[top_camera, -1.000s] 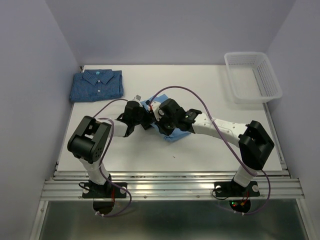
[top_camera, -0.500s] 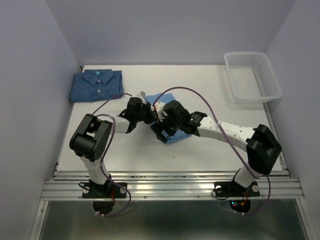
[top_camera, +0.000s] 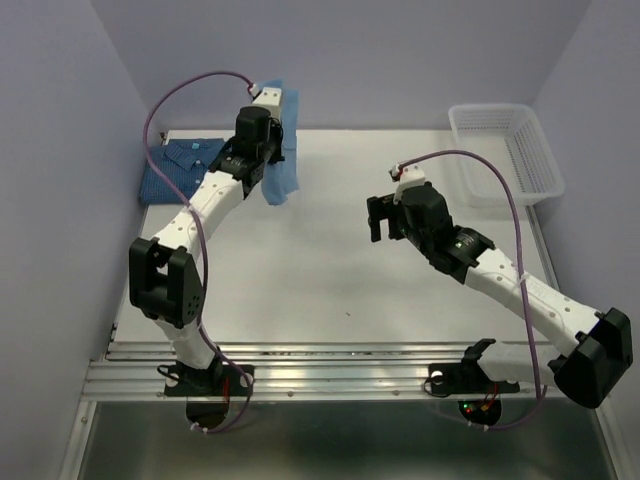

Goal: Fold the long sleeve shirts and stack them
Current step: Neatly place the folded shirt to the corner

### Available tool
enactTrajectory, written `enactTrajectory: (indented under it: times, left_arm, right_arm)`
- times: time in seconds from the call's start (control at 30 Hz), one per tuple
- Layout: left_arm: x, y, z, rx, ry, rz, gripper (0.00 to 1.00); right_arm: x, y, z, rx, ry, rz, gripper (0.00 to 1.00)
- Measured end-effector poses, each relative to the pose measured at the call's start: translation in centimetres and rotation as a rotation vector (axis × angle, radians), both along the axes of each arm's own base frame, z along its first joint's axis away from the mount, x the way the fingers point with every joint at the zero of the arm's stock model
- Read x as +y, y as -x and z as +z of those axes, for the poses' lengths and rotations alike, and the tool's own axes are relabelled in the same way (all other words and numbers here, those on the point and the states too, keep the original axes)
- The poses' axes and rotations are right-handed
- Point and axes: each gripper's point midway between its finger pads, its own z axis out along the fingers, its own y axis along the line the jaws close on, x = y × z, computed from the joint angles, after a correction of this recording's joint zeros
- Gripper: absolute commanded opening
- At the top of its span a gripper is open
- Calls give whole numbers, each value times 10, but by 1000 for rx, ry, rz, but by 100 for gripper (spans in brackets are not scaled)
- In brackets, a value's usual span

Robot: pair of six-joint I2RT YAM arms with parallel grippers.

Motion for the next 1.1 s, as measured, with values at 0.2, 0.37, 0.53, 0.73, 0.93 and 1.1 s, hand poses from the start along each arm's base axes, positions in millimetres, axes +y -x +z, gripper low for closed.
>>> enactTrajectory:
  times: [0.2, 0.37, 0.53, 0.73, 0.93, 1.1]
  left_arm:
    - [53, -36, 32, -99, -415, 233, 0]
    - [101, -49, 16, -102, -860, 492, 0]
    - [104, -34, 6, -128, -1234, 562, 0]
    - [29, -32, -15, -182, -1558, 389, 0]
    - [-41, -19, -108, -207, -1799, 62, 0]
    - [-61, 0, -129, -276, -1759, -15, 0]
  right_arm:
    - [-22, -8, -9, -1, 31, -86, 100]
    - [-28, -10, -10, -5, 48, -105, 100]
    - [-32, -14, -15, 2, 72, -120, 100]
    - [-34, -17, -27, 27, 99, -127, 100]
    - [-35, -17, -28, 31, 104, -130, 100]
    - [-34, -17, -32, 42, 109, -125, 100]
